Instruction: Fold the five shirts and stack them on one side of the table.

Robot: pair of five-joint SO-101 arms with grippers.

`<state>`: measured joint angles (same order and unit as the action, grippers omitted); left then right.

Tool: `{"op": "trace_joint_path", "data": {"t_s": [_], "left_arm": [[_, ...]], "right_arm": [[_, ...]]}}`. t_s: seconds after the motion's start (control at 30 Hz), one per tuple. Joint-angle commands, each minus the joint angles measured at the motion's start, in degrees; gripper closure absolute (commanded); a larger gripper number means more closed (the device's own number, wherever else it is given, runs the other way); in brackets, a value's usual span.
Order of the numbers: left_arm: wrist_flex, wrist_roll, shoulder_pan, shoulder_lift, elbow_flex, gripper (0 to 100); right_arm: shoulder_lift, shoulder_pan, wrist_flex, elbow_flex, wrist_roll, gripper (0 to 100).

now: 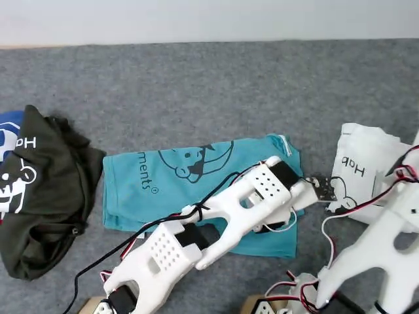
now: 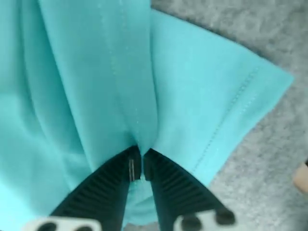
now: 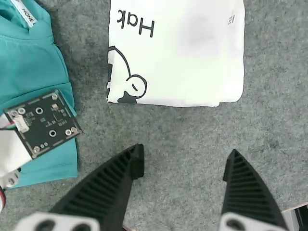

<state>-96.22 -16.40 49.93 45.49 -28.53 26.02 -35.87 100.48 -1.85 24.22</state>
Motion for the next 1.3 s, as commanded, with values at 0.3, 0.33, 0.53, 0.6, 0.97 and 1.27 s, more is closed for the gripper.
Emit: {"op": "trace_joint_path", "data": {"t_s": [0.3,0.33,0.53,0.6,0.97,1.27], "left_arm": [[-4.22,-0.53,6.59,-11.96,5.41,99],[-4.22,-0.62,6.24,-12.13,6.11,99],[-2.2,-2.02,0.97,-8.62,6.73,99],[-0.44,-2.99,-1.32,-7.38,6.73,99],[3.16,-4.22,-10.64,-5.98,-1.63,99],[3.52,-5.45,-18.64,1.67,-10.24,99]], "right_arm": [[1.71,-0.92,2.33,0.44,-0.26,72.5],[1.71,-0.92,2.33,0.44,-0.26,72.5],[1.71,-0.92,2.24,0.35,-0.26,72.5],[1.71,-0.92,2.24,0.26,-0.26,72.5],[1.63,-0.66,2.24,0.18,-0.26,72.5],[1.63,-0.66,2.24,0.18,-0.26,72.5]]}}
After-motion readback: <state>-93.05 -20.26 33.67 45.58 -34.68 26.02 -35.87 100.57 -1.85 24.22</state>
